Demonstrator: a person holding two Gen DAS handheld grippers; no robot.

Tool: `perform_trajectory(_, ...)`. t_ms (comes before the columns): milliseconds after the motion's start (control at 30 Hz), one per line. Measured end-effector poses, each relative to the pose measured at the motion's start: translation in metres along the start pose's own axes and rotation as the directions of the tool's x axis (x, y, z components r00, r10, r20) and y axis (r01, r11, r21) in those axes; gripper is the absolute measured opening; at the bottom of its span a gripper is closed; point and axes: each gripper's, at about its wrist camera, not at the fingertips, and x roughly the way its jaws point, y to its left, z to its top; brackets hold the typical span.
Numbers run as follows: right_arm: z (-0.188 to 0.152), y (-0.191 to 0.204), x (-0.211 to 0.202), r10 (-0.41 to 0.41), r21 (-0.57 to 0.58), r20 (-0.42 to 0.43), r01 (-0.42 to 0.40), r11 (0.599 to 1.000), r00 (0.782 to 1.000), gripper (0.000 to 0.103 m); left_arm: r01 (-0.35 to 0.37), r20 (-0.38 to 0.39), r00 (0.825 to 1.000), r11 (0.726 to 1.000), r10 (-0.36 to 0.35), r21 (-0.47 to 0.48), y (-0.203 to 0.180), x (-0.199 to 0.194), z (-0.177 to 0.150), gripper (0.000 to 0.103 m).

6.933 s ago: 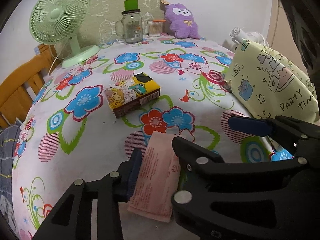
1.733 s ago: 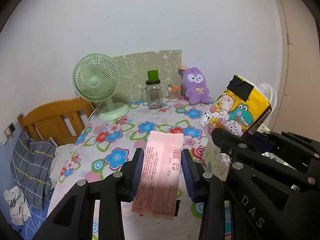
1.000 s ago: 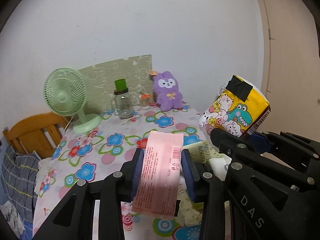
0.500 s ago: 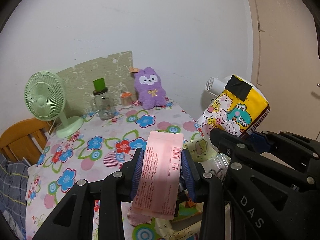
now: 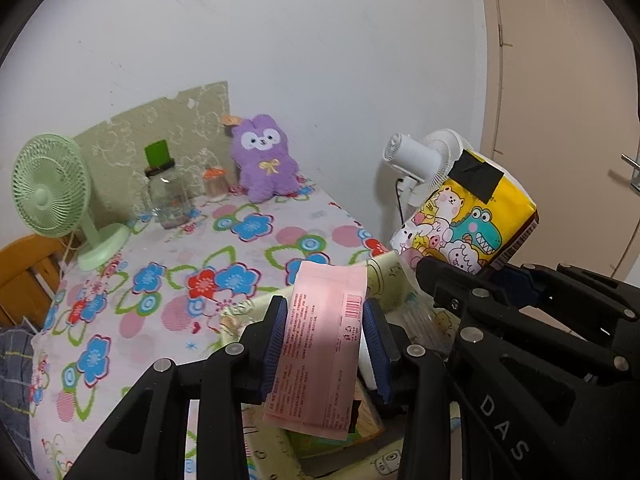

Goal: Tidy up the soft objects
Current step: 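Open both tools to drop the packet and tissue pack into the paper box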

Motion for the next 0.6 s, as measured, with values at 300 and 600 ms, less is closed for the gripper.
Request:
perform_trajectory(300,-0.006,-0.011,0.011,-0.022,0.023,-0.033,0.022,0.999,0.999,0.022,0.029,-0.025,0.999,1.0,-0.029,-0.003,-0.005,0.02,-0.002,0.041)
perform_trajectory(600,-0.005,-0.008,0.019,-0.008,0.021,-0.048,0.009,1.0,0.999,0.022,0.009,-0.045,0.999,1.0,-0.009,-0.007,0.0,0.026,-0.002,0.067)
